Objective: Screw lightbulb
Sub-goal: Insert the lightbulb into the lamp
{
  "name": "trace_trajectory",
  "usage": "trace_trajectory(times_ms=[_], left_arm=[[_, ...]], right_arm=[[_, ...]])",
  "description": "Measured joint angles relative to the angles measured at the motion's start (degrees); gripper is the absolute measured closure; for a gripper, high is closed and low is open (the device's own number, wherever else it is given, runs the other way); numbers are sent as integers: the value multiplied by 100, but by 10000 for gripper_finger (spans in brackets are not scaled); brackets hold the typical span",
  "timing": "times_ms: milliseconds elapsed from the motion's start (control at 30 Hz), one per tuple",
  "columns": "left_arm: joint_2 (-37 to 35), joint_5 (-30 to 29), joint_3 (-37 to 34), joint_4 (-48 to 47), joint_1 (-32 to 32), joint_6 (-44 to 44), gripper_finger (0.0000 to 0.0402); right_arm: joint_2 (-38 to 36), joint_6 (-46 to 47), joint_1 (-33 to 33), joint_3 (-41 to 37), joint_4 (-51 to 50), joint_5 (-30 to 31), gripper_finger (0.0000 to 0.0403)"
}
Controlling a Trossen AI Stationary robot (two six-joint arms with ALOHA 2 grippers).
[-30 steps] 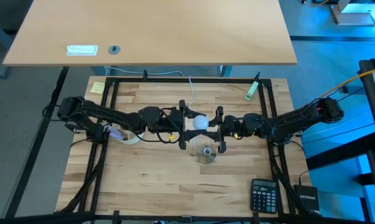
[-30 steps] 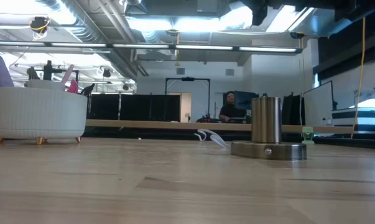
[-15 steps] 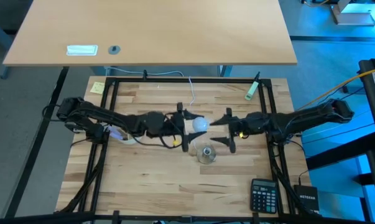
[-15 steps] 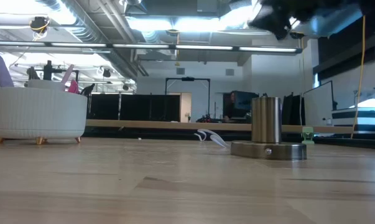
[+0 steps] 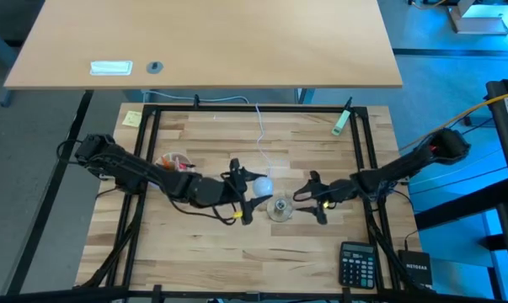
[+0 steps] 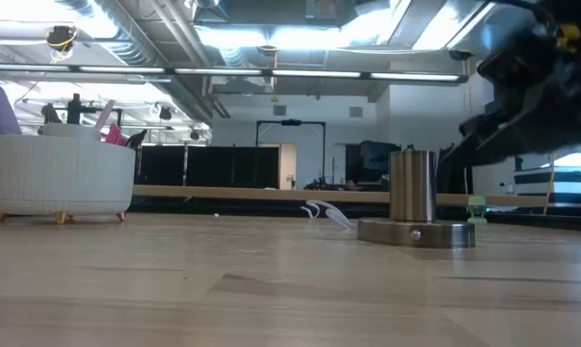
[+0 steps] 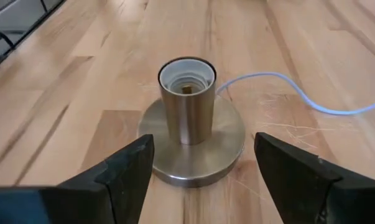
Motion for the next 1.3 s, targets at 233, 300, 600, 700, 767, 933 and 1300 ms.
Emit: trace_trajectory(times_ms=[233, 300, 600, 700, 767, 933, 1300], left_arm=[[0, 2, 0, 15, -132, -143, 142], [0, 2, 0, 21, -135, -183, 142], [0, 7, 0, 14, -135, -405, 138], [26, 7, 0, 21, -129, -407, 138], [44, 9, -2, 5, -128, -422, 138], [55, 13, -2, -7, -118, -471, 137], [57, 17, -2, -135, -118, -589, 137]], right_arm=[[1287, -575, -4, -86, 1482, -165, 123], [1700, -773, -45, -87, 2117, -198, 123], [3416, -1310, -657, -87, 4181, -975, 123], [3874, -1336, -807, 12, 4728, -1399, 123], [4156, -1343, -867, 125, 4783, -1695, 123], [4586, -1343, -867, 392, 4958, -2092, 123], [4619, -1340, -865, 646, 4974, -2246, 147]])
